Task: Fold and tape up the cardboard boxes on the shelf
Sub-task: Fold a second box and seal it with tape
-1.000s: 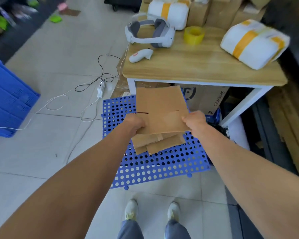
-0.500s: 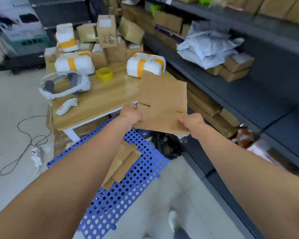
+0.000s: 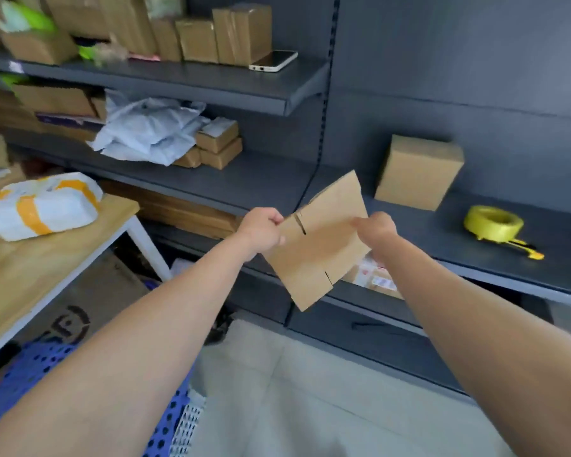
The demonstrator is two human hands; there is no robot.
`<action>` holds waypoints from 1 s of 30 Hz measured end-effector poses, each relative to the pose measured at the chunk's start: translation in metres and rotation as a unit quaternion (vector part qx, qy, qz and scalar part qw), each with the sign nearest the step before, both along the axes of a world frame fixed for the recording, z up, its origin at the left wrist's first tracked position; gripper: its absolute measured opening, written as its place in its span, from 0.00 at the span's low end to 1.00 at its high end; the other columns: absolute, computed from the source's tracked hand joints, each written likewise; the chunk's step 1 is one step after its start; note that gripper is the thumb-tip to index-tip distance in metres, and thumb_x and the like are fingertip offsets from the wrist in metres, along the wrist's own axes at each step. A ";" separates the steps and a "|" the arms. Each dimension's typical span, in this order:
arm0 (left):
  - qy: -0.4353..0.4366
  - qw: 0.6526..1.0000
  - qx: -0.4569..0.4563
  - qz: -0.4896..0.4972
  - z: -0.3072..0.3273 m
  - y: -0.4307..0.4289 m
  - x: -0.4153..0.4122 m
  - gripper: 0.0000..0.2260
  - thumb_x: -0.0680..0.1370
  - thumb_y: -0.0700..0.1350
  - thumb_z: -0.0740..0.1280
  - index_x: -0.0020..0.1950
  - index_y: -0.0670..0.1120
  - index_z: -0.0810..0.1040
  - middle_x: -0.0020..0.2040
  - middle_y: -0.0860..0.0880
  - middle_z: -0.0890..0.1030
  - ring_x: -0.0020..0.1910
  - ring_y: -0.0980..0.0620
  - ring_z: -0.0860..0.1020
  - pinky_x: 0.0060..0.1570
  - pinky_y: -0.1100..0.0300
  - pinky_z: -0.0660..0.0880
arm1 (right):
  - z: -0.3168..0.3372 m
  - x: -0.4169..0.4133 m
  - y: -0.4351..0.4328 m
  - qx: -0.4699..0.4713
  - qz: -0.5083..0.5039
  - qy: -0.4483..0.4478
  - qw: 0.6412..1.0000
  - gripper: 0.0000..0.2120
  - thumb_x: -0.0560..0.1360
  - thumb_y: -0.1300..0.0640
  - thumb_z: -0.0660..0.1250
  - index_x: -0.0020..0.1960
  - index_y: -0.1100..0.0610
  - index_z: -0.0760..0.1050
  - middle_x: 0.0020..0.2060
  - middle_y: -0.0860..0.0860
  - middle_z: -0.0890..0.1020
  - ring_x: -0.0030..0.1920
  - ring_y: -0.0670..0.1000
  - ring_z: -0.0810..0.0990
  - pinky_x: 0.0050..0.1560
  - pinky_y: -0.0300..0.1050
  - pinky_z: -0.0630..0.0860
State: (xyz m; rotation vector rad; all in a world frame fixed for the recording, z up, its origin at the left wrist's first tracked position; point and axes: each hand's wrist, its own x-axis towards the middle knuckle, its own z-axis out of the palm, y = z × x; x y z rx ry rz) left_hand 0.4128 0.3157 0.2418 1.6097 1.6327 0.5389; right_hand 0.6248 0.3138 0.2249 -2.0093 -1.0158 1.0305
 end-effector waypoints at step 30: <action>0.098 0.947 0.113 -0.284 0.005 0.173 0.307 0.12 0.76 0.30 0.62 0.49 0.47 0.77 0.53 0.48 0.77 0.51 0.50 0.74 0.41 0.61 0.69 | 0.008 0.278 0.068 0.061 -0.255 0.024 0.965 0.24 0.76 0.45 0.66 0.62 0.63 0.71 0.50 0.54 0.77 0.48 0.53 0.76 0.46 0.44 0.68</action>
